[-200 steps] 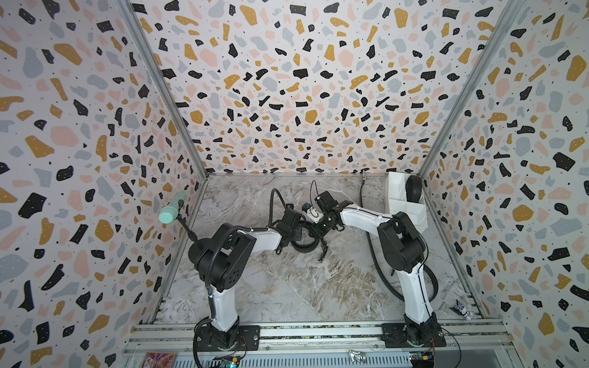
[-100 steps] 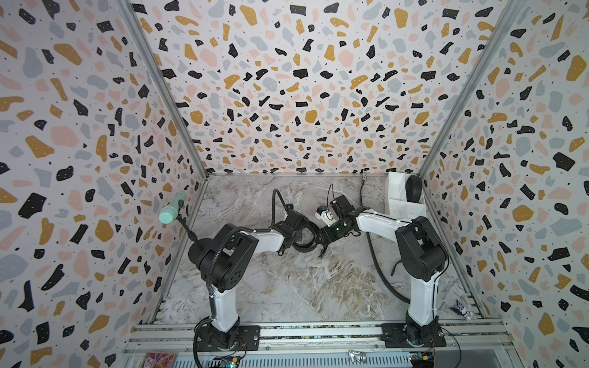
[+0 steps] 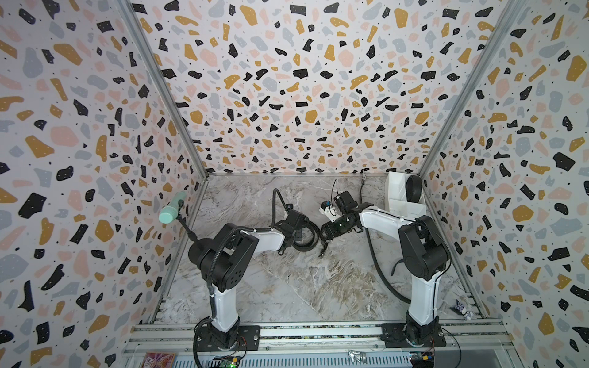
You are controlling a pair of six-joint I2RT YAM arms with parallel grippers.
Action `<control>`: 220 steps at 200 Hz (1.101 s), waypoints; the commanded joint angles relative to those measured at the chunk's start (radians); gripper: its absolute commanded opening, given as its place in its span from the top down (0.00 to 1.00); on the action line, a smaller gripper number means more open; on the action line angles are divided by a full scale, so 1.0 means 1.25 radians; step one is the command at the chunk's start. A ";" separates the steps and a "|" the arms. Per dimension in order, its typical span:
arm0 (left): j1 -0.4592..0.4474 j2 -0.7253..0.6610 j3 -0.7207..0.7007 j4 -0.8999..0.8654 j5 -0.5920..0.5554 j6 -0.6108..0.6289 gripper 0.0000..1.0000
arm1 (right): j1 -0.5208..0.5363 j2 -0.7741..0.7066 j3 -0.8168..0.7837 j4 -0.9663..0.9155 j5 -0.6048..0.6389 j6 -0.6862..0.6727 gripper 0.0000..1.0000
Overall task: Place the belts into the storage roll
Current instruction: Roll the belt at the center of the board.
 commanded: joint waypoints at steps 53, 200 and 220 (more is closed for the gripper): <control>0.004 0.038 0.013 -0.030 -0.021 -0.001 0.95 | 0.049 0.097 0.109 -0.082 0.137 -0.041 0.47; 0.031 0.117 0.031 -0.114 -0.094 -0.095 0.67 | -0.036 -0.048 -0.115 -0.033 0.147 0.014 1.00; 0.031 0.118 0.028 -0.102 -0.080 -0.111 0.68 | -0.004 -0.062 -0.141 -0.011 0.103 0.044 1.00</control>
